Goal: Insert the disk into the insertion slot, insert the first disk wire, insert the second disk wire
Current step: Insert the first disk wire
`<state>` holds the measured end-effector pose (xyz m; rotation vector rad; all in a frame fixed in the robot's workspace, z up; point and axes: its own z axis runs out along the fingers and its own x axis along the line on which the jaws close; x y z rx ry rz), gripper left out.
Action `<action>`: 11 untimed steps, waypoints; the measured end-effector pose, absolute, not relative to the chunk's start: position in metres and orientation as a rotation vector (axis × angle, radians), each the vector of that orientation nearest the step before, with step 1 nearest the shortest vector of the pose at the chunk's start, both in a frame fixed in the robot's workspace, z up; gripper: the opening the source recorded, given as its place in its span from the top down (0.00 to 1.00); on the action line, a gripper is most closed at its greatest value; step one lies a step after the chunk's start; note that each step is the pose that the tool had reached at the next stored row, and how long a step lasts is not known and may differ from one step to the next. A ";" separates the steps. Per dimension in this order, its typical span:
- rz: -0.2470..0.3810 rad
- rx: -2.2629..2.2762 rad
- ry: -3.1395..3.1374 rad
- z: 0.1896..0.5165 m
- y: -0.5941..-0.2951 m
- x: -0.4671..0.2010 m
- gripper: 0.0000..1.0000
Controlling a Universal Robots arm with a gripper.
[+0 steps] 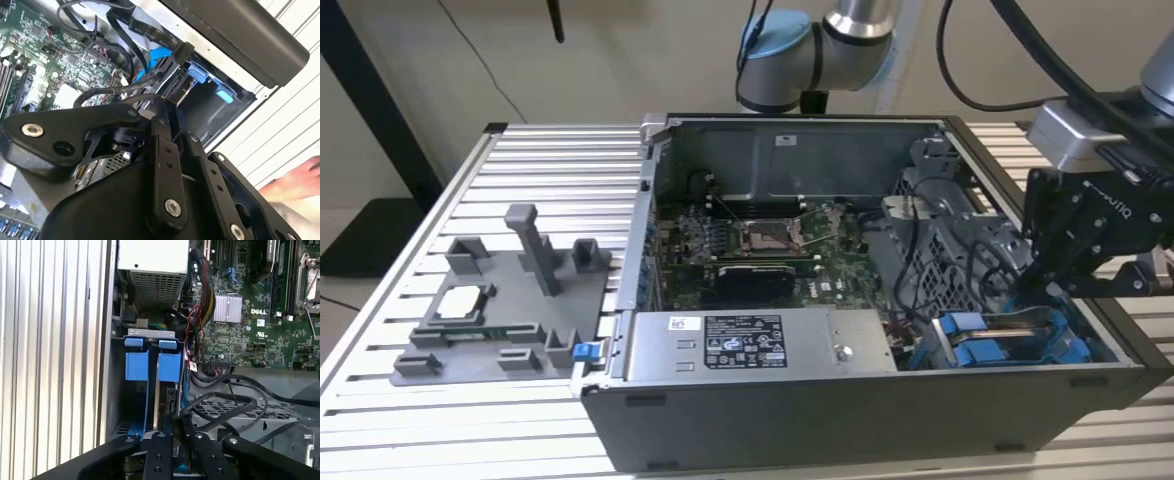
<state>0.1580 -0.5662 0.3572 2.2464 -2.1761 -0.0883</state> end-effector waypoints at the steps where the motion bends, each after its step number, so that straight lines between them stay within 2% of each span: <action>1: -0.088 2.247 -2.176 0.356 -0.566 0.158 1.00; 11: -0.088 2.268 -2.153 0.345 -0.565 0.163 1.00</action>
